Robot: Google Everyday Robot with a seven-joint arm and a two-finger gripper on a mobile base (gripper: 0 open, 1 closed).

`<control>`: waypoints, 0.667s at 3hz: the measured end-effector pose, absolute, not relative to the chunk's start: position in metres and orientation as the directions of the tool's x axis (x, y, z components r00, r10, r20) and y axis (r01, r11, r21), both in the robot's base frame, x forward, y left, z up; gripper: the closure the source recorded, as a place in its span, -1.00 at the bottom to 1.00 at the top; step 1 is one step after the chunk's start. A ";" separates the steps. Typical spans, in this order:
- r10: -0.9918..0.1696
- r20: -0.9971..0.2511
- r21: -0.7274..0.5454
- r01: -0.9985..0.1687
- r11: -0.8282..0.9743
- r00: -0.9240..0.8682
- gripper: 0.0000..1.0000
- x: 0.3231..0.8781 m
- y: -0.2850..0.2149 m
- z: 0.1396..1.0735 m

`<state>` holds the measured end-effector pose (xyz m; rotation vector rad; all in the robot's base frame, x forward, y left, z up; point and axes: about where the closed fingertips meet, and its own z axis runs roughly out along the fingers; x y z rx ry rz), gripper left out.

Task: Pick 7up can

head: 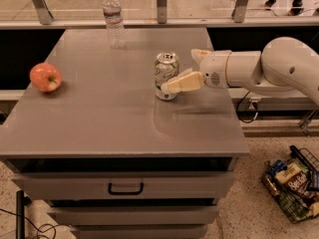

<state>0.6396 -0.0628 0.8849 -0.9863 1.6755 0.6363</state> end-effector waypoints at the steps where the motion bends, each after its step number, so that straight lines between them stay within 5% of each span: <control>1: -0.294 -0.951 -0.061 -0.881 0.469 -0.091 -1.00 0.644 -0.041 0.886; 2: -0.294 -0.953 -0.059 -0.910 0.410 -0.071 -1.00 0.642 -0.022 0.886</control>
Offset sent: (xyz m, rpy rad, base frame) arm 0.0001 0.0556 0.0016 0.0227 -0.0135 0.1893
